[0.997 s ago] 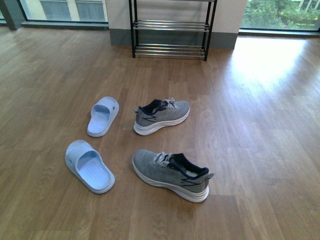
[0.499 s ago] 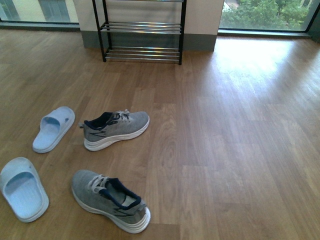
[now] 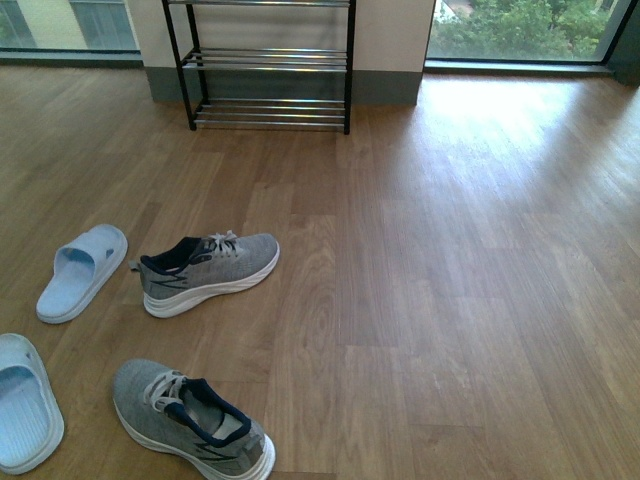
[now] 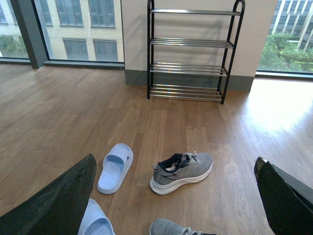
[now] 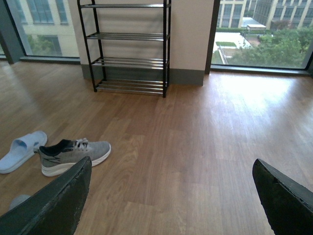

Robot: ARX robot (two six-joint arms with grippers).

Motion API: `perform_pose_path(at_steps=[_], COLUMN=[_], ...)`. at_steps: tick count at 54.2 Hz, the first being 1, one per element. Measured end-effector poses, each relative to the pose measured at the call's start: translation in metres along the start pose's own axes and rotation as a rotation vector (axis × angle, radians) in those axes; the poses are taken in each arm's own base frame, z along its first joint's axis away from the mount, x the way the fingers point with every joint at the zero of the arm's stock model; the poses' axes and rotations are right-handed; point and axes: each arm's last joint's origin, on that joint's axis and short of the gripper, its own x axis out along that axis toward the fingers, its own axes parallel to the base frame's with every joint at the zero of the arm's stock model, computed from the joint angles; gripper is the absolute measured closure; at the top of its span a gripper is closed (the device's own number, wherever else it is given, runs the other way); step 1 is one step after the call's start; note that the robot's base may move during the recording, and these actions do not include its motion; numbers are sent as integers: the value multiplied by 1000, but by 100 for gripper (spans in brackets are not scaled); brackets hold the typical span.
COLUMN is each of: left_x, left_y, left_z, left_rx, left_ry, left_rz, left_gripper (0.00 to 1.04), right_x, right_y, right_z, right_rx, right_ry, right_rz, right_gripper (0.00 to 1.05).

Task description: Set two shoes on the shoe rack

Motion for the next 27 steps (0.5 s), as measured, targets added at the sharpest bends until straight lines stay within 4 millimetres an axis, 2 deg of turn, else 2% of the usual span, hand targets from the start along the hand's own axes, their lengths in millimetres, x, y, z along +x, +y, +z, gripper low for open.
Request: perform_pose_path(at_steps=[27], left_x=[0], left_y=[0], left_z=[0], left_rx=[0], left_ry=[0], left_rz=[1], left_gripper=[9], right_x=[0], right_y=[0], right_z=[0], right_rx=[0], right_ry=[0], right_rz=[3], right_gripper=[9])
